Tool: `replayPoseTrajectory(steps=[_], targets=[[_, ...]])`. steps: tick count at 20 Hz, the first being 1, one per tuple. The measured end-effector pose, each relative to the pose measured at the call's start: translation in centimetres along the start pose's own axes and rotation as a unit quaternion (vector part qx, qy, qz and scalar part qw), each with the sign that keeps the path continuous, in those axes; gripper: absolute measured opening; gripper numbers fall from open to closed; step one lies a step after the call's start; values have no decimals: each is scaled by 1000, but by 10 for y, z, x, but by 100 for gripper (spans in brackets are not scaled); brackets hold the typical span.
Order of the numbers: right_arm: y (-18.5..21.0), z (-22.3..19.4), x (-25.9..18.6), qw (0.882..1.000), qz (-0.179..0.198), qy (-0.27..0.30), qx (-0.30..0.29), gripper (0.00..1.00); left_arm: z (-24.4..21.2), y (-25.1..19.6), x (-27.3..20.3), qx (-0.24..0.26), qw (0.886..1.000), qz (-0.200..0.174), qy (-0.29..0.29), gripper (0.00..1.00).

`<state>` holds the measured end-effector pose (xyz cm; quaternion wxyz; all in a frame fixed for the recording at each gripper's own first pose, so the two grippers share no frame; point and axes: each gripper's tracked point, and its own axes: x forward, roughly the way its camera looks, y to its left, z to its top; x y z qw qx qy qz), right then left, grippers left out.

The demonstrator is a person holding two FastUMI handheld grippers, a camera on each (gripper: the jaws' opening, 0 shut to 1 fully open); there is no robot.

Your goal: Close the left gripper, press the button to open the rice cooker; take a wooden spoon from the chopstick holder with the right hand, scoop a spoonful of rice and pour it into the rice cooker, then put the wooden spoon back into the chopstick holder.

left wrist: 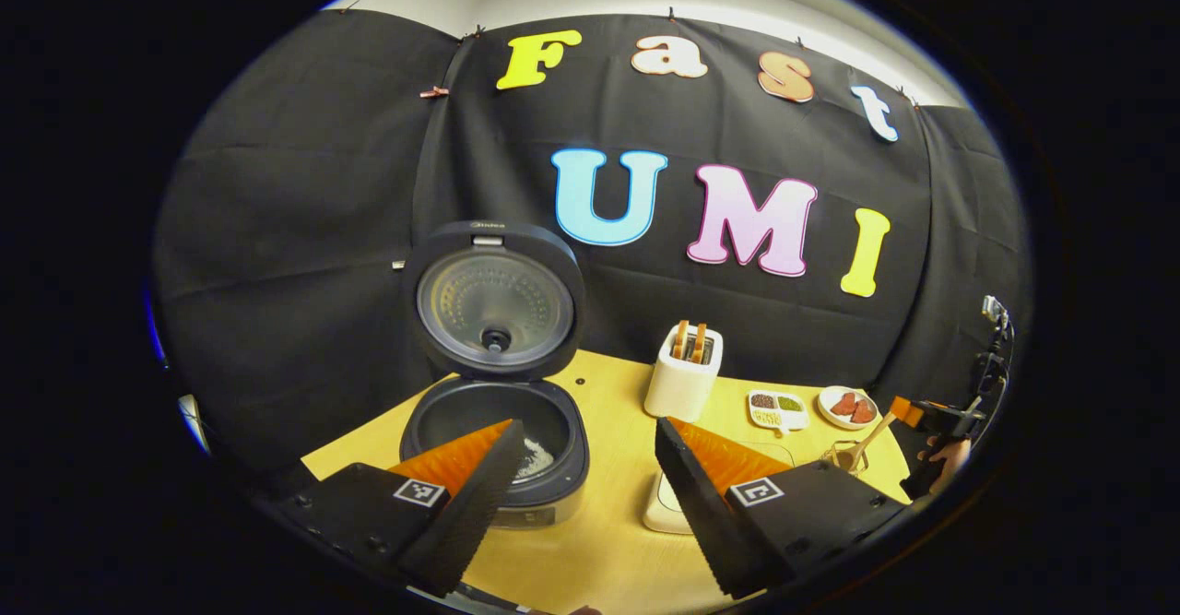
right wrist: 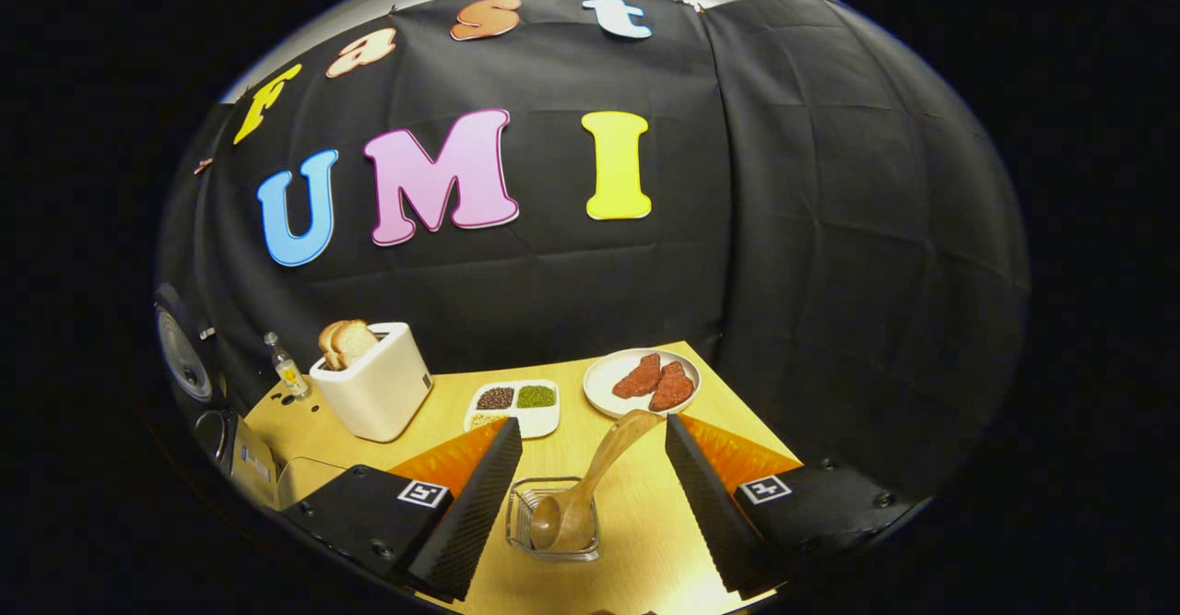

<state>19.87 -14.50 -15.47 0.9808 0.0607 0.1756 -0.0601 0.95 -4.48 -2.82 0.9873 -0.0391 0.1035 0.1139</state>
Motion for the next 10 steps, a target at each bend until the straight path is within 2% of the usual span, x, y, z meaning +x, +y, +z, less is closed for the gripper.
replayPoseTrajectory(steps=[4, 8, 10], targets=[[-2, -35, 37, 997, 4, 62, 43, 97, -28, -21, 0, 6, 999, 8, 47, 96], [10, -64, 68, 990, 22, 110, 88, 98, -33, -45, 9, 26, 998, 0, 62, 96], [10, -73, 80, 987, 23, 122, 102, 95, -35, -55, 14, 33, 997, 0, 73, 96]])
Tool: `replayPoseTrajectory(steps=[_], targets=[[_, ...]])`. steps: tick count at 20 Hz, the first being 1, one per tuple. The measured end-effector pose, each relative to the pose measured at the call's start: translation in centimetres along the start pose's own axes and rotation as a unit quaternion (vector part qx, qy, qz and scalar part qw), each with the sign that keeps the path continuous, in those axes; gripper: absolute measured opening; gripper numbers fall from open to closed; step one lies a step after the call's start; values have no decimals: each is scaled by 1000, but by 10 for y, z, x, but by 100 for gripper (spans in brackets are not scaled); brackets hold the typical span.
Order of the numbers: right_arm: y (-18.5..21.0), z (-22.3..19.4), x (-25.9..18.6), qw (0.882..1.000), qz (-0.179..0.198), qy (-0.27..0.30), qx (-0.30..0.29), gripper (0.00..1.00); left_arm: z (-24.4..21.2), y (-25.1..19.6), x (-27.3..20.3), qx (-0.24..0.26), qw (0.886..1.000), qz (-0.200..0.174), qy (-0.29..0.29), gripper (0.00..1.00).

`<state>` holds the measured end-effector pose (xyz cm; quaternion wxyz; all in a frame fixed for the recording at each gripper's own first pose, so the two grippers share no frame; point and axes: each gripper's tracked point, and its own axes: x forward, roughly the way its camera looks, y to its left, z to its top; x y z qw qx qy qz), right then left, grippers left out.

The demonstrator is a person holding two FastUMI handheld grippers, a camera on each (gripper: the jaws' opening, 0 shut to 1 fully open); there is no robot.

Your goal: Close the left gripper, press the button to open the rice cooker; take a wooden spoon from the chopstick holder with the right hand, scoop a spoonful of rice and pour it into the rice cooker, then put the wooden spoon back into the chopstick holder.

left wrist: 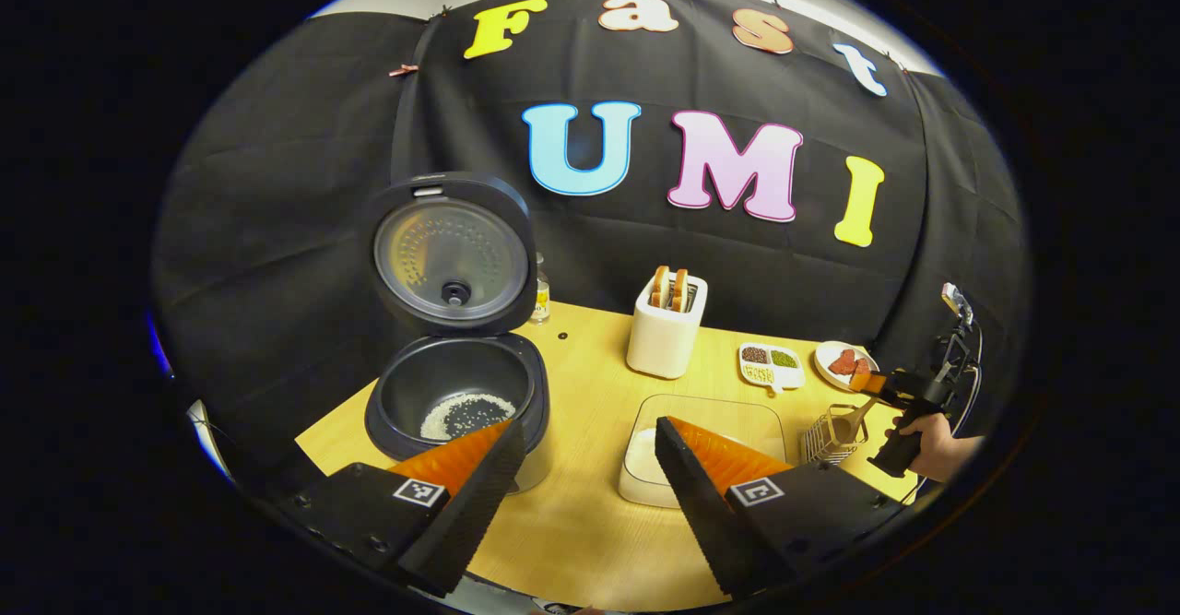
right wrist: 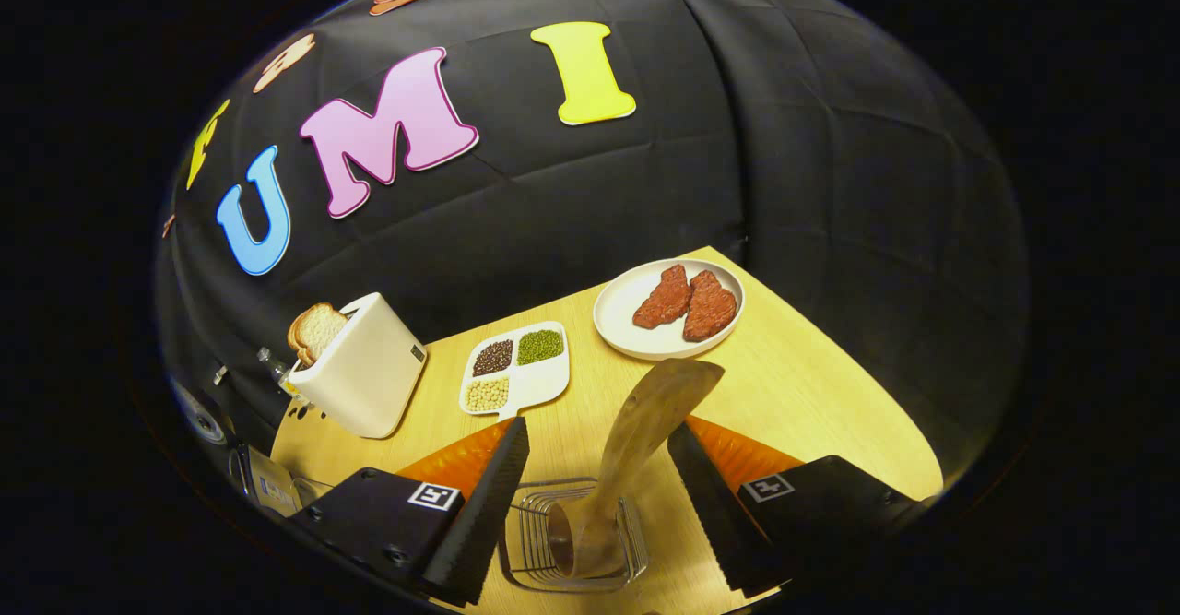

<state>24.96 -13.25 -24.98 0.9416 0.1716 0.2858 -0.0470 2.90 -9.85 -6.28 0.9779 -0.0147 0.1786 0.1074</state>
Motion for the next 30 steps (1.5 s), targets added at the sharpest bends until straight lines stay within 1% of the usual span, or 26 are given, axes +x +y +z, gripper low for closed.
replayPoseTrajectory(steps=[1, 2, 3, 4, 6, 8, 9, 10, 11, 12, 13, 16, 17, 18, 20, 24, 25, 28, 30], targets=[[0, -1, 5, 1000, 2, 2, 9, 89, 1, -6, 0, 3, 1000, -3, 0, 96], [-2, 0, 9, 1000, 1, 2, 18, 73, 3, -13, 0, 5, 1000, -10, -3, 96], [-4, 1, 11, 1000, 1, 1, 30, 52, 3, -21, 0, 8, 1000, -19, -4, 96], [-6, 3, 13, 999, -6, 2, 40, 47, -2, -27, -1, 13, 999, -29, -1, 96], [-6, 3, 10, 998, -9, 14, 69, 22, -13, -34, -2, 24, 999, -40, 14, 96], [-10, 5, -4, 997, -18, 22, 74, 24, -9, -45, -6, 23, 998, -66, 9, 96], [-9, 4, 0, 997, -20, 18, 69, 19, -5, -45, -7, 23, 997, -73, 3, 96], [-3, 8, -7, 998, -13, 11, 62, 19, -3, -42, -8, 24, 997, -77, -1, 96], [1, 14, -15, 998, -17, 2, 52, 19, 1, -37, -9, 23, 997, -79, -8, 97], [5, 19, -16, 999, -17, -11, 45, 16, 5, -29, -9, 21, 996, -80, -18, 96], [12, 29, -21, 999, -18, -25, 39, 16, 9, -20, -9, 16, 996, -81, -24, 96], [35, 57, -56, 996, -16, -77, 35, 16, 5, 13, -11, -4, 995, -92, -31, 96], [42, 62, -69, 996, -16, -87, 33, 16, 4, 27, -11, -6, 995, -91, -33, 94], [51, 66, -81, 995, -15, -96, 28, 16, 2, 41, -12, -3, 995, -91, -39, 96], [69, 72, -104, 994, -8, -110, 26, 16, 0, 62, -13, -4, 994, -100, -51, 95], [115, 64, -132, 993, 15, -115, 9, 16, -23, 99, -9, -41, 992, -112, -32, 95], [128, 61, -137, 993, 23, -114, 6, 16, -25, 107, -10, -39, 992, -114, -36, 95], [168, 46, -144, 992, 54, -112, 2, 16, -33, 125, -11, 2, 992, -115, -45, 95], [192, 26, -142, 993, 73, -95, -12, 16, -40, 131, -12, 0, 991, -125, -37, 96]])
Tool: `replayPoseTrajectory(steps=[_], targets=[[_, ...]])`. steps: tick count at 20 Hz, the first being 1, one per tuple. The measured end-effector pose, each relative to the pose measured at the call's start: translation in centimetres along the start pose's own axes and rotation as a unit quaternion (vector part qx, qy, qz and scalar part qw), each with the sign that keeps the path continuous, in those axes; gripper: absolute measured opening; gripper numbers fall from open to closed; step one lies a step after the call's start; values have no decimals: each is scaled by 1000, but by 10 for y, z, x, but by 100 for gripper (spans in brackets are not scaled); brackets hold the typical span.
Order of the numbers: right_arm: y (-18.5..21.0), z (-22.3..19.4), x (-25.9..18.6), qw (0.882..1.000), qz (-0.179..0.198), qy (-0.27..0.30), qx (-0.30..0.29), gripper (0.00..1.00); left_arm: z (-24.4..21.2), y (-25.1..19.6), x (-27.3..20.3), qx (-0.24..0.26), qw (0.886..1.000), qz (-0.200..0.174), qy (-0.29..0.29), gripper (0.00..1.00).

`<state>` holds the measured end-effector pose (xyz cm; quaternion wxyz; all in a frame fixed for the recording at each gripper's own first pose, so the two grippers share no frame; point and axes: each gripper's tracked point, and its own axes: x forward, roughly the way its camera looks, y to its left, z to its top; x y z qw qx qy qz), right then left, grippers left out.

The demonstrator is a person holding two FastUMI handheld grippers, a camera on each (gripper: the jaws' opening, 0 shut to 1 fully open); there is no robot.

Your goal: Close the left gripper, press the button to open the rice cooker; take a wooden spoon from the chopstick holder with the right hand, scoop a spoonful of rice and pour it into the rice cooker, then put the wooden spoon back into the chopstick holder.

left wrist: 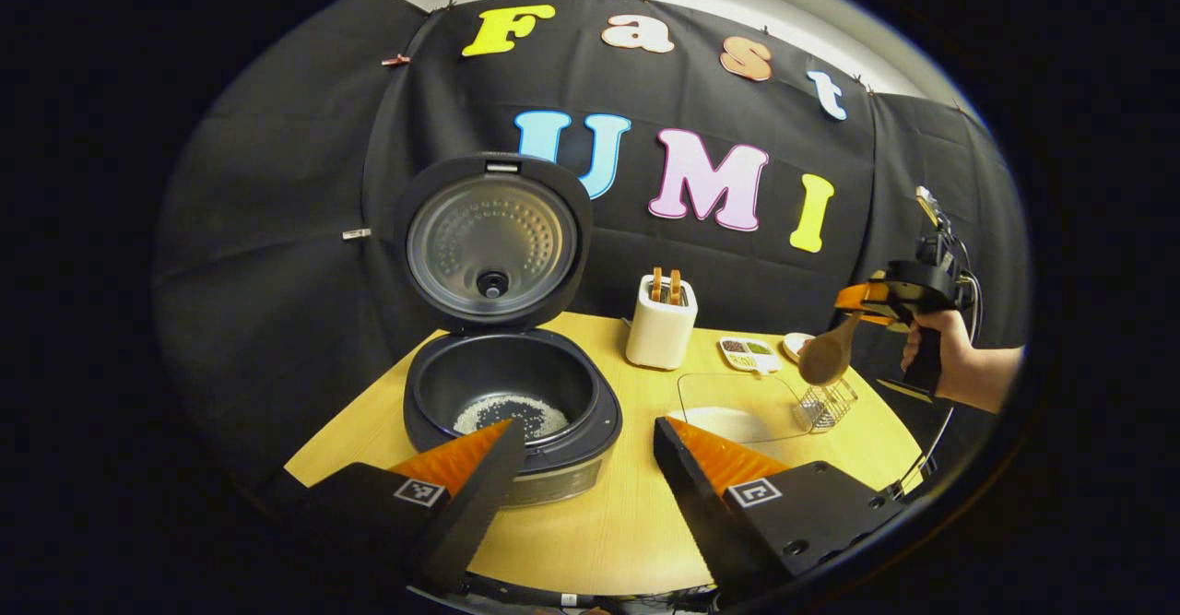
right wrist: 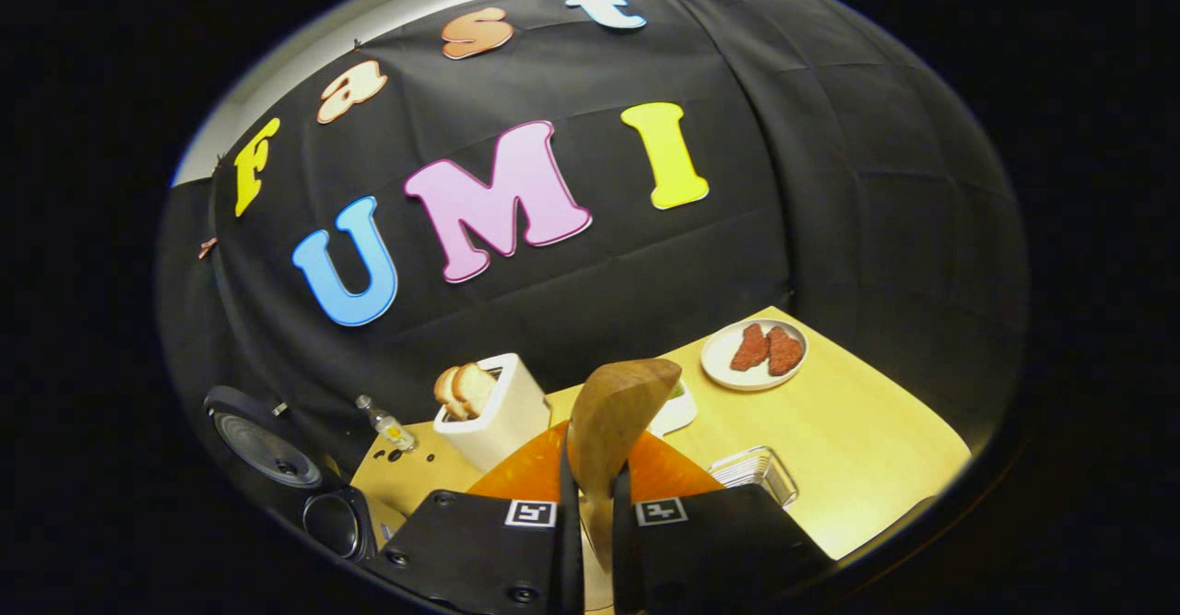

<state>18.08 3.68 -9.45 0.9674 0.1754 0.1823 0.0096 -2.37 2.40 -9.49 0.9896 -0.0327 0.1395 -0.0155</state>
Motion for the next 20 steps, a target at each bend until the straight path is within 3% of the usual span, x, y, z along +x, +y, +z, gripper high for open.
replayPoseTrajectory(steps=[2, 4, 7, 13, 15, 20], targets=[[20, -34, 8, 999, 19, 36, -21, 16, -9, 2, -1, -14, 1000, -8, 9, 92], [31, -64, 18, 997, 29, 66, -40, 17, -18, 5, 0, -22, 1000, -10, 19, 95], [30, -101, 31, 994, 23, 96, -57, 17, -29, 10, -2, -17, 1000, -4, 26, 95], [25, -144, 39, 989, 3, 129, -79, 17, -50, 22, -4, -18, 999, 4, 42, 95], [33, -158, 34, 986, 7, 150, -72, 17, -53, 27, -4, -22, 999, 7, 47, 92], [65, -179, 26, 980, 31, 186, -56, 17, -47, 34, -7, -27, 999, 10, 35, 95]])
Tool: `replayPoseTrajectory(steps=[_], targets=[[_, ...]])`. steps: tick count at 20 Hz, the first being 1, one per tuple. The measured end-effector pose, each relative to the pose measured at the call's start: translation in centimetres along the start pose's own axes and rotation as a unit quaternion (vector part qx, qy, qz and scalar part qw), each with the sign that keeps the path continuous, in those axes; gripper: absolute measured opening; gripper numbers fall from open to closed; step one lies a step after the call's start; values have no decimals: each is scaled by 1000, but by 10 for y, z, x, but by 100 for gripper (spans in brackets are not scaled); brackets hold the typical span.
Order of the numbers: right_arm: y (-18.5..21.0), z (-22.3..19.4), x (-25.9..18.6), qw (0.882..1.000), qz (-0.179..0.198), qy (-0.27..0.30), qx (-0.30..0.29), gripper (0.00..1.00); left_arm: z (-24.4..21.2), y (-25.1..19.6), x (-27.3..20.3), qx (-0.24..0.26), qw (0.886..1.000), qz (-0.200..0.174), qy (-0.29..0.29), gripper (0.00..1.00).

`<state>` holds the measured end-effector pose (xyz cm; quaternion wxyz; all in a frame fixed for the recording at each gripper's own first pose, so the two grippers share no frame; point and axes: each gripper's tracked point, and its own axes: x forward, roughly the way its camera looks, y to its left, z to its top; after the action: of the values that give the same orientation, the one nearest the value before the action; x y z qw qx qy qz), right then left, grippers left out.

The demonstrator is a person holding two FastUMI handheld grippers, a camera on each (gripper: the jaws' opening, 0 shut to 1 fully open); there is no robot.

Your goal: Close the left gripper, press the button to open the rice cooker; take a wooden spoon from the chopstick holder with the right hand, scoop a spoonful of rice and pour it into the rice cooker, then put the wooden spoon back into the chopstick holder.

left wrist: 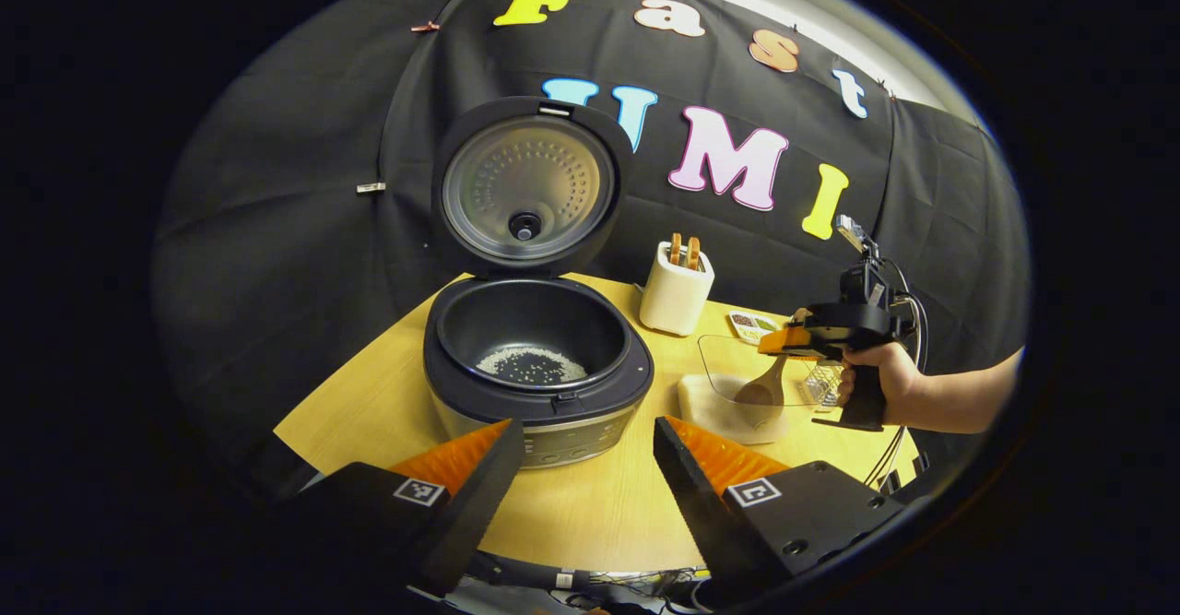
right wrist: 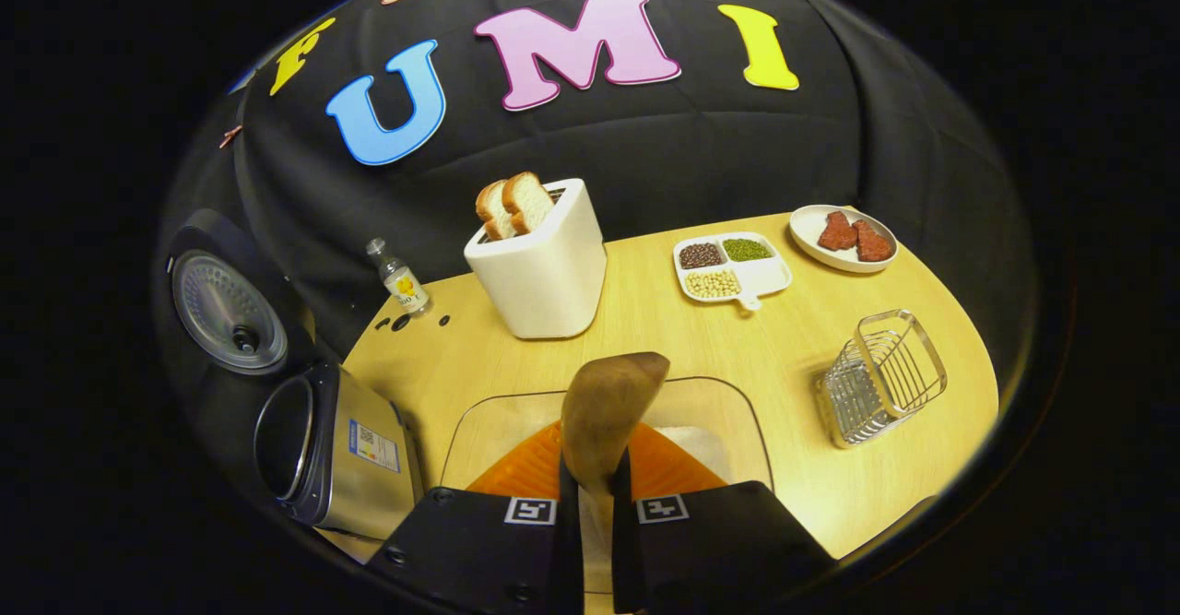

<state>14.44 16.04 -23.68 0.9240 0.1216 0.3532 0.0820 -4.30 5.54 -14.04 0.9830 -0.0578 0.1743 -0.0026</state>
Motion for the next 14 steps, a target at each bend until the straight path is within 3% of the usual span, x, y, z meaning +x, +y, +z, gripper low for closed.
replayPoseTrajectory(steps=[7, 14], targets=[[39, -4, 3, 994, 35, 31, 103, 17, -2, 2, -10, -3, 1000, 4, -5, 95], [32, 9, -11, 985, 32, 32, 164, 17, 3, -2, -20, -18, 1000, 7, -12, 95]])
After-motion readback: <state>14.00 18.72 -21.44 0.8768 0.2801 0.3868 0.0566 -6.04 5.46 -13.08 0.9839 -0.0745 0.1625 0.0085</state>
